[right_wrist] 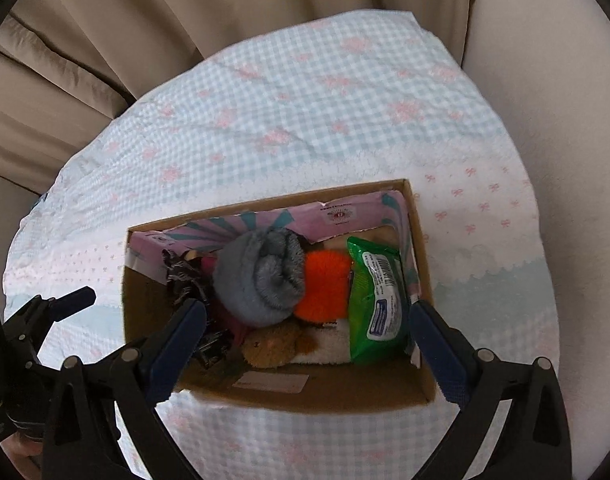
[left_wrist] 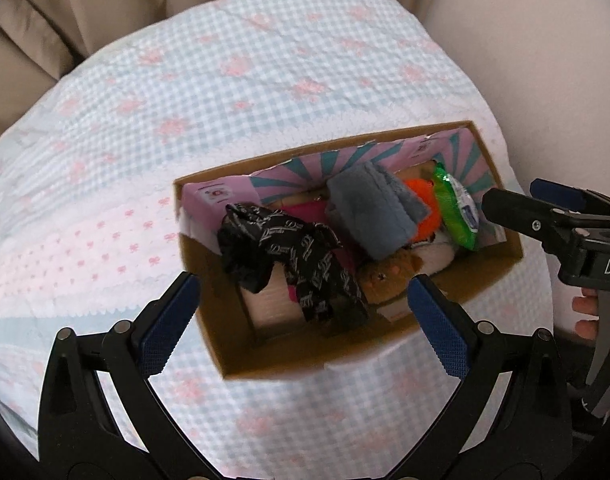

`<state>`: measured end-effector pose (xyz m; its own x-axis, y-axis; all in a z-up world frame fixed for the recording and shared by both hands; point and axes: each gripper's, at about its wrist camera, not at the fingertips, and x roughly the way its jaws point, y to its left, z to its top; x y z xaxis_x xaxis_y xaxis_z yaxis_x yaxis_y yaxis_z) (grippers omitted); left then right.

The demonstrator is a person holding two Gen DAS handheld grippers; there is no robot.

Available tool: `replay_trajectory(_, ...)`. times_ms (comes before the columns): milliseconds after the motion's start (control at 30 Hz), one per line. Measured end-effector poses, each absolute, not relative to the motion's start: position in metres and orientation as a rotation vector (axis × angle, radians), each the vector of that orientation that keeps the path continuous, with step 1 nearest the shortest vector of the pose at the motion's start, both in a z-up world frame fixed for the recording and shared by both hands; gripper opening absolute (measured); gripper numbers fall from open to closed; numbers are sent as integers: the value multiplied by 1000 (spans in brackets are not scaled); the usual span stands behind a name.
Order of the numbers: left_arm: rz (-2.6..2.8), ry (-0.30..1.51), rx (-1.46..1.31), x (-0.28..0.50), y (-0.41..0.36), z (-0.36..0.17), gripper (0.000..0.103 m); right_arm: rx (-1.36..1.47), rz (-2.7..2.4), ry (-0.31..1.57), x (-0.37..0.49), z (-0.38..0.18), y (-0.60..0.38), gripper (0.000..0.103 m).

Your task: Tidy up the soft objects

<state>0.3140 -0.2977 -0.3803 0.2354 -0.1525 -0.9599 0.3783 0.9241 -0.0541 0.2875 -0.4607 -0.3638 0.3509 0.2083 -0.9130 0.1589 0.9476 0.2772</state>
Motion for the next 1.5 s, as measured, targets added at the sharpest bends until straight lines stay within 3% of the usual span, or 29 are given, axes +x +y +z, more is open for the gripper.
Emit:
replay_trajectory(233,-374,1184,152,279,-274,-309,103,319,19,1137,256,-306,-449,101)
replay_trajectory(633,-309,897,1,176,-183,-141,103,235,-2,879,155,-138,-387,101)
replay_trajectory(800,-282,756,-25,127,-144,-85,103,177,20,798,115,-97,-352,101)
replay_trajectory(1000,-204,591,6,82,-113,-52,103,128,1,678,69,-64,-318,101)
replay_trajectory(1500,-128,419,1,35,-81,-33,103,66,-26,480,29,-41,-280,101)
